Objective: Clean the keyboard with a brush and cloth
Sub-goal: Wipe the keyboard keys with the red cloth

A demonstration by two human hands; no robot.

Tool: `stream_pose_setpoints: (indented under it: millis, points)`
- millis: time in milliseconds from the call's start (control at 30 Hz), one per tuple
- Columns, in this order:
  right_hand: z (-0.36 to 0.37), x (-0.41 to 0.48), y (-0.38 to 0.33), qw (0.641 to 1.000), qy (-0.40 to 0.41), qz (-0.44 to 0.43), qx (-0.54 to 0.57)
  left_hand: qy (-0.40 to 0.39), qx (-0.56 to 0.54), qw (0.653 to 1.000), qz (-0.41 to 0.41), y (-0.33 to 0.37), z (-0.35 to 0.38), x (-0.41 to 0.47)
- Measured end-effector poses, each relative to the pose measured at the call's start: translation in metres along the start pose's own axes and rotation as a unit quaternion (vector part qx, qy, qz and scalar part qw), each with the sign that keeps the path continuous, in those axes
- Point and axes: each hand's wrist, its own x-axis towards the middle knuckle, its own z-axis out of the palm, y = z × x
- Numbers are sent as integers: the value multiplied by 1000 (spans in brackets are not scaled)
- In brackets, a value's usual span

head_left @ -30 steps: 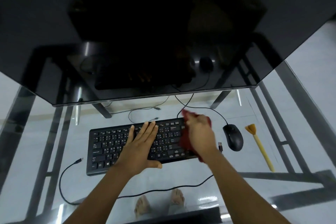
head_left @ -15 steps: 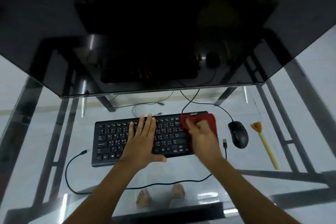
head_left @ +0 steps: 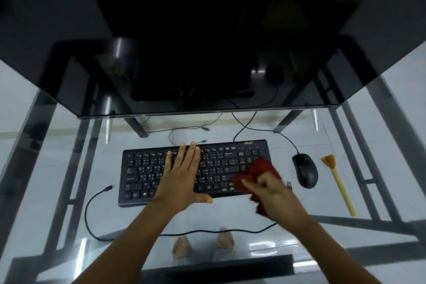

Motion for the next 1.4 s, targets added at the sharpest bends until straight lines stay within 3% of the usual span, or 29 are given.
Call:
stream_pose_setpoints:
  millis: [100,133,233,300,333,367,433,467,533,600,700,767,833,900,967,1100,1167,1267,1300,1333,1400]
  points:
    - [-7,3,1,997,79,26,1,6,-5,1000,3,1,0,0]
    - [-2,5,-1,997,65,26,-27,7,-9,1000,4,0,0,0]
    - [17,0,-17,997,-77,-19,1,4,-9,1000,7,-1,0,0]
    - [7,9,-14,999,-25,33,-5,0,-7,1000,8,-1,-1,0]
    - [0,18,-10,990,49,113,61,0,-3,1000,8,-1,0,0]
    - [-1,27,-2,979,116,140,89,2,0,1000,9,-1,0,0]
    - [0,37,-15,976,152,150,52,7,-7,1000,13,-1,0,1]
    - [5,39,-26,983,140,100,65,8,-10,1000,14,-2,1,1]
    - [22,42,-40,999,46,-21,-17,6,-4,1000,13,-3,2,1]
    - [23,47,-40,995,33,-58,-72,4,-3,1000,15,-2,1,1]
    - [8,69,-16,983,130,114,-61,1,-9,1000,13,-3,0,1]
    - [6,78,-9,967,199,149,-54,2,-8,1000,14,-2,-1,0]
    - [26,78,-29,978,171,96,-73,2,-10,1000,12,-2,-1,0]
    - [37,73,-39,993,98,-15,-69,-3,-7,1000,13,-2,-1,0]
    - [28,74,-35,982,63,-109,-138,0,-5,1000,16,-2,-2,0]
    - [-3,86,-13,981,171,56,-77,3,3,1000,15,-2,-2,-1]
    - [13,84,-27,979,181,15,-93,5,5,1000,15,-2,0,0]
    - [39,68,-51,988,30,-127,-77,6,7,1000,20,-4,2,1]
    - [36,68,-51,983,18,-164,-86,2,5,1000,23,-4,2,0]
    - [24,70,-49,983,39,-154,-97,4,2,1000,23,-5,3,0]
    - [4,69,-33,992,106,-53,-52,13,1,1000,22,-5,3,0]
